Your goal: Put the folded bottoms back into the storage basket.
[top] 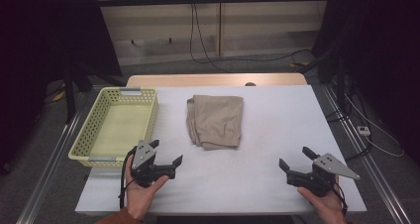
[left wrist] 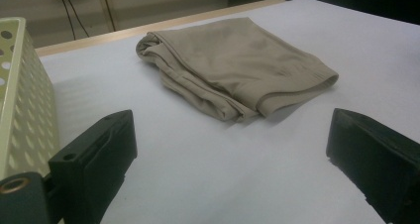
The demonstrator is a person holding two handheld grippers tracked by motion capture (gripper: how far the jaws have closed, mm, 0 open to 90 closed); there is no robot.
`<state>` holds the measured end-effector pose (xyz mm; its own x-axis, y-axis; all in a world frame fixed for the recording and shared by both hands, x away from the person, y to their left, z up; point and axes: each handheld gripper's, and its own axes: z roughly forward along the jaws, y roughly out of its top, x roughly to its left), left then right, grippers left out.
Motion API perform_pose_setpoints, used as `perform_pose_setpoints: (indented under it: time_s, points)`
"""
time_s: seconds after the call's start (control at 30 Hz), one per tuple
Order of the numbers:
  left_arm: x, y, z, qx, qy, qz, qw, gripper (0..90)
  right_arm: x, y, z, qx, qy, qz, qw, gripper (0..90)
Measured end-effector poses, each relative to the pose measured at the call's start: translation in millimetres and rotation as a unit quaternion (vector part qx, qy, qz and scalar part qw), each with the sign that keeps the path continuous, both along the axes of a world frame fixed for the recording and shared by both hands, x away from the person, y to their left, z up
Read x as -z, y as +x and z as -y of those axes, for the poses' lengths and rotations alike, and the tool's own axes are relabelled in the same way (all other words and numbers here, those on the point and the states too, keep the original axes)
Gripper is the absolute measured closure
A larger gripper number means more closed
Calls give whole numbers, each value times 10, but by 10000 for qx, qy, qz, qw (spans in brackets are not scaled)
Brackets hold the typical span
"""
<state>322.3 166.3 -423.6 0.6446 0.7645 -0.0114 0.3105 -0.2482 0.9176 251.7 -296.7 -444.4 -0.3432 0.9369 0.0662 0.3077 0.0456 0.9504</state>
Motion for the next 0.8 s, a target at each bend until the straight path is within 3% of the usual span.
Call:
perform_pose_setpoints:
  time_s: [0.57, 0.8]
  points:
    - [-16, 92, 117, 134, 49, -219, 9997, 47, 20, 39, 2, -69, 93, -168, 9998, 68]
    - [-40, 180, 187, 296, 12, -243, 9993, 42, 11, 29, -22, -77, 25, -152, 9999, 71]
